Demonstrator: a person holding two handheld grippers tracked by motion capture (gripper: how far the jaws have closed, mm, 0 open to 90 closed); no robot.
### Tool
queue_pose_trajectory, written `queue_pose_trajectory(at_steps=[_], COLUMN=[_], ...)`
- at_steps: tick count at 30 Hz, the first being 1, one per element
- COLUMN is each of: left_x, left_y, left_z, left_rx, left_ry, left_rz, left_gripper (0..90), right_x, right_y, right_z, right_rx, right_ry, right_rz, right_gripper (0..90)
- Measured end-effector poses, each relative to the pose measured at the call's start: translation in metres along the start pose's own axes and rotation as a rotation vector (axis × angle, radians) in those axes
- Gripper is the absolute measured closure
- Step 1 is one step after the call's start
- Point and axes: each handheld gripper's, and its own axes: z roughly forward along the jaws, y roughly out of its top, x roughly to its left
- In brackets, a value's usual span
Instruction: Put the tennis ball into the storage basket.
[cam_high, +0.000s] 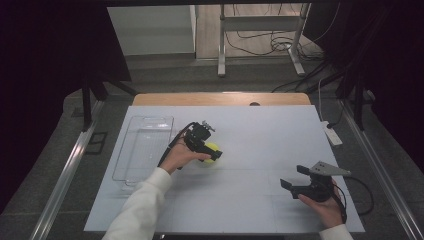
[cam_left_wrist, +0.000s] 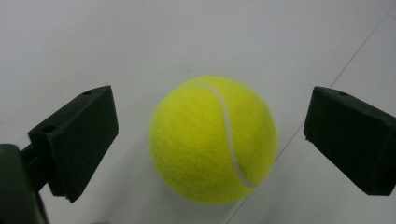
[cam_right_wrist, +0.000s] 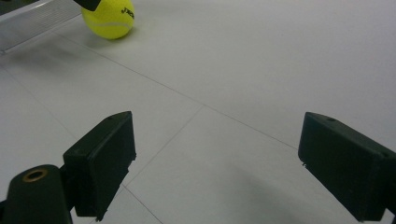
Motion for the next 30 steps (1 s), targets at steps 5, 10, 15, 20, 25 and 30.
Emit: queue_pose_trajectory(at_steps=[5, 10, 15, 20, 25, 30], left_x=[-0.002, -0.004, -0.005, -0.006, -0.006, -0.007], left_y=[0.001, 0.002, 0.002, 0.002, 0.003, 0.004], left_z=[0.007, 0.009, 0.013, 0.012, 0.012, 0.006], left_rx=[0.03, 0.05, 0.083, 0.095, 0.103, 0.1], left_ry=[0.008, 0.006, 0.024, 0.033, 0.035, 0.038], left_rz=[-0.001, -0.001, -0.007, -0.006, -0.02, -0.02], left_gripper=[4.4, 5.0, 13.0, 25.3, 26.3, 26.6], right_x=[0.0, 0.0, 0.0, 0.0, 0.0, 0.0], right_y=[0.0, 0.0, 0.0, 0.0, 0.0, 0.0], right_z=[0.0, 0.0, 0.0, 0.0, 0.0, 0.0], right_rx=[0.0, 0.002, 0.0, 0.001, 0.0, -0.001], right_ry=[0.002, 0.0, 0.001, 0.002, -0.001, -0.002], right_rz=[-0.002, -0.001, -0.002, -0.003, -0.003, -0.001], right_gripper=[11.2, 11.2, 11.2, 11.2, 11.3, 11.3])
